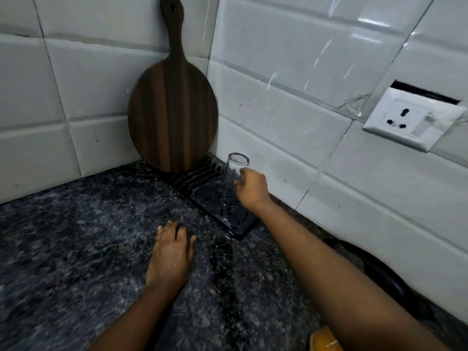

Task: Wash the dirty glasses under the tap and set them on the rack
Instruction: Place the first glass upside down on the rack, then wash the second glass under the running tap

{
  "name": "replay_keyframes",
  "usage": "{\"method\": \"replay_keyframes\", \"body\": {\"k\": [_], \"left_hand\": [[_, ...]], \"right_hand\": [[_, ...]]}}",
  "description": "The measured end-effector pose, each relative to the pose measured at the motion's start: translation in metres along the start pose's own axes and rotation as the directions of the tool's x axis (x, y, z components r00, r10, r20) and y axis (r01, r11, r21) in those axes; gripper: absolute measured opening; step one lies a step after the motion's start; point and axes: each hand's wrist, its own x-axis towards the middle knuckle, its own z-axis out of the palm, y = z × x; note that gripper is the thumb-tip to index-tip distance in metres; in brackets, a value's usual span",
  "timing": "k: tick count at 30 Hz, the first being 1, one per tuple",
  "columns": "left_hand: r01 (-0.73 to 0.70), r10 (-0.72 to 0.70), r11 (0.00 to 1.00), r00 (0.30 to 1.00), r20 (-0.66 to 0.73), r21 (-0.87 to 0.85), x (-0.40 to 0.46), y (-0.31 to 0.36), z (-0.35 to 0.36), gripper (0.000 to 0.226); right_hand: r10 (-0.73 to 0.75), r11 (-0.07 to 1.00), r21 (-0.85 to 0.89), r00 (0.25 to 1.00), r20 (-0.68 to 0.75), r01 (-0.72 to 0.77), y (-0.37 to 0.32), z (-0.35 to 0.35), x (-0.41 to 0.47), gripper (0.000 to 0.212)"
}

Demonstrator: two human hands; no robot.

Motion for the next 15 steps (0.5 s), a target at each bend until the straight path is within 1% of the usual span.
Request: {"method": "replay_keyframes", "body": {"k": [2, 4, 5, 7, 9, 11, 13, 15], "left_hand": [[-0.018, 0.018, 1.0, 0.999, -0.037, -0.004, -0.002, 0.004, -0.006, 0.036], [-0.055, 0.052, 0.998, 0.995, -0.079, -0.026, -0.006, 0.009, -0.014, 0.039], [-0.073, 0.066, 0.995, 0.992, -0.112, -0.064, -0.011, 0.014, -0.018, 0.041], [-0.088, 0.055, 0.976, 0.985, -0.163, -0.2, -0.026, 0.033, -0.029, 0.042], [-0.148, 0.087, 0.912, 0.981, -0.173, -0.382, -0.051, 0.059, -0.039, 0.038], [-0.238, 0.181, 0.819, 0.971, -0.159, -0.523, -0.084, 0.086, -0.046, 0.035], [-0.325, 0.32, 0.756, 0.941, -0.111, -0.569, -0.124, 0.11, -0.046, 0.03], [-0.391, 0.419, 0.734, 0.904, -0.082, -0.556, -0.149, 0.127, -0.045, 0.031]], "right_hand": [[-0.046, 0.999, 0.012, 0.998, 0.039, 0.045, 0.0, -0.02, -0.033, 0.016], [-0.136, 0.991, 0.007, 0.987, 0.08, 0.136, 0.003, -0.045, -0.074, 0.019], [-0.179, 0.984, 0.004, 0.98, 0.087, 0.179, 0.007, -0.06, -0.099, 0.021], [-0.233, 0.972, -0.004, 0.971, 0.06, 0.234, 0.018, -0.092, -0.153, 0.028], [-0.197, 0.98, 0.018, 0.98, 0.001, 0.197, 0.03, -0.126, -0.206, 0.037], [-0.116, 0.992, 0.046, 0.988, -0.099, 0.121, 0.048, -0.151, -0.253, 0.044], [0.008, 0.994, 0.11, 0.989, -0.148, 0.008, 0.067, -0.166, -0.3, 0.046], [0.104, 0.983, 0.161, 0.988, -0.118, -0.084, 0.082, -0.168, -0.337, 0.058]]}}
